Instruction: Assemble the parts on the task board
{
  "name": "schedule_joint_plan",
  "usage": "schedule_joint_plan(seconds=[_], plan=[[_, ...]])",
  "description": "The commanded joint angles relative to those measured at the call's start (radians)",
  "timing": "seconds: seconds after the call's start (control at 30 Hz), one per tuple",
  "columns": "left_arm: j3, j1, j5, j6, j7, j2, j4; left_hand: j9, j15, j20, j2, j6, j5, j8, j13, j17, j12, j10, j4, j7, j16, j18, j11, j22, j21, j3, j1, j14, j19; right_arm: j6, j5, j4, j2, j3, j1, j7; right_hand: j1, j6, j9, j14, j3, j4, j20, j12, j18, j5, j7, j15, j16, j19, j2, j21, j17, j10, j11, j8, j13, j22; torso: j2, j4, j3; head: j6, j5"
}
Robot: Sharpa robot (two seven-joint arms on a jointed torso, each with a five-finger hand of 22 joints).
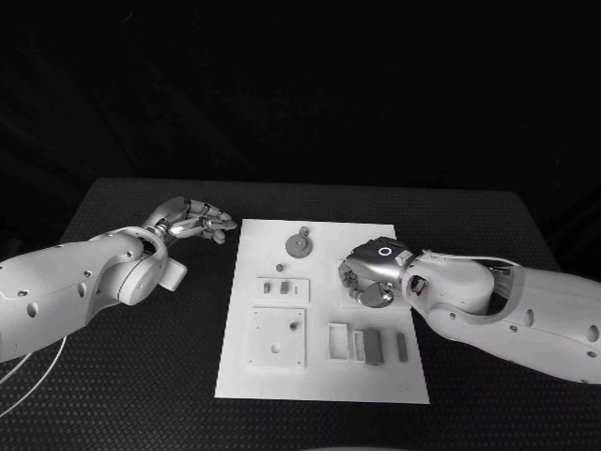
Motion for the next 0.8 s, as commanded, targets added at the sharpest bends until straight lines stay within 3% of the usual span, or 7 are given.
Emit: schedule_joint_plan(seconds=[0.03,0.17,0.37,0.43,0.6,0.8], plan=[[0.001,0.001,0.005,0.011,0.011,0.002,0.001,-0.002,0.000,0.004,0.006,-0.001,-0.004,0.005,-0.001,0.002,0.004,-0.006,0.000,-0.002,-0.007,0.018,-0.002,-0.001,-0.007,-0.005,-0.003,0.007,0.006,-0.040,-0.031,0.016,-0.001,0.001,0.000,0.004,0.029,0.007,0.004,-0.007,-0.005,0.000,-0.005,0.004,0.070,0.006,-0.001,-0.013,0.004,0.002,0.019,0.006,0.002,0.049,-0.021,0.006,0.040,0.023,0.000,0.0006,-0.0001,-0.001,0.002],[0.001,0.001,0.005,0.010,0.011,0.002,0.001,-0.002,0.000,0.004,0.006,-0.001,-0.004,0.005,-0.001,0.002,0.004,-0.007,0.000,-0.002,-0.008,0.018,-0.002,-0.001,-0.007,-0.006,-0.003,0.007,0.006,-0.046,-0.037,0.034,-0.008,0.006,0.001,0.002,0.030,0.010,0.006,-0.007,-0.006,0.000,-0.005,0.004,0.070,0.006,-0.002,-0.014,0.005,0.002,0.018,0.007,0.003,0.052,-0.023,0.006,0.043,0.023,-0.001,0.0008,-0.0007,-0.001,0.004],[0.001,0.001,0.005,0.010,0.011,0.004,-0.001,-0.002,0.000,0.004,0.006,-0.001,-0.004,0.005,-0.001,0.003,0.004,-0.007,0.000,-0.002,-0.008,0.018,-0.002,-0.002,-0.007,-0.006,-0.003,0.007,0.006,-0.049,-0.045,0.074,-0.014,0.032,0.011,0.002,0.031,0.012,0.008,-0.008,-0.006,-0.001,-0.005,0.004,0.070,0.006,-0.003,-0.015,0.005,0.002,0.017,0.008,0.003,0.054,-0.024,0.007,0.046,0.023,-0.001,0.0006,-0.0013,0.000,0.005],[0.001,0.001,0.005,0.010,0.011,0.005,-0.001,-0.002,0.000,0.004,0.006,-0.001,-0.004,0.005,-0.001,0.003,0.004,-0.007,0.000,-0.002,-0.008,0.018,-0.002,-0.002,-0.007,-0.006,-0.003,0.007,0.006,-0.049,-0.044,0.090,-0.014,0.035,0.017,0.003,0.031,0.013,0.008,-0.008,-0.006,-0.001,-0.005,0.004,0.070,0.006,-0.004,-0.015,0.005,0.002,0.016,0.008,0.003,0.055,-0.024,0.007,0.046,0.023,-0.001,0.0010,-0.0010,0.001,0.008],[0.001,0.001,0.005,0.010,0.012,0.007,-0.001,-0.002,0.000,0.004,0.006,-0.001,-0.004,0.005,-0.002,0.004,0.004,-0.007,0.000,-0.002,-0.009,0.018,-0.002,-0.002,-0.007,-0.006,-0.003,0.007,0.006,-0.057,-0.012,0.119,0.011,0.037,0.022,0.015,0.031,0.014,0.009,-0.008,-0.007,0.000,-0.005,0.004,0.070,0.006,-0.004,-0.016,0.004,0.002,0.015,0.008,0.003,0.057,-0.025,0.008,0.048,0.022,-0.001,0.0004,-0.0014,0.000,0.014],[0.001,0.001,0.006,0.010,0.012,0.008,-0.001,-0.002,0.000,0.004,0.006,-0.002,-0.004,0.005,-0.002,0.005,0.004,-0.007,0.000,-0.002,-0.009,0.018,-0.002,-0.002,-0.007,-0.006,-0.003,0.008,0.006,-0.070,0.011,0.140,0.075,0.035,0.021,0.035,0.032,0.014,0.010,-0.008,-0.007,0.000,-0.005,0.004,0.070,0.006,-0.005,-0.017,0.004,0.002,0.016,0.008,0.003,0.057,-0.025,0.007,0.049,0.022,0.000,-0.0004,-0.0002,-0.003,0.032]])
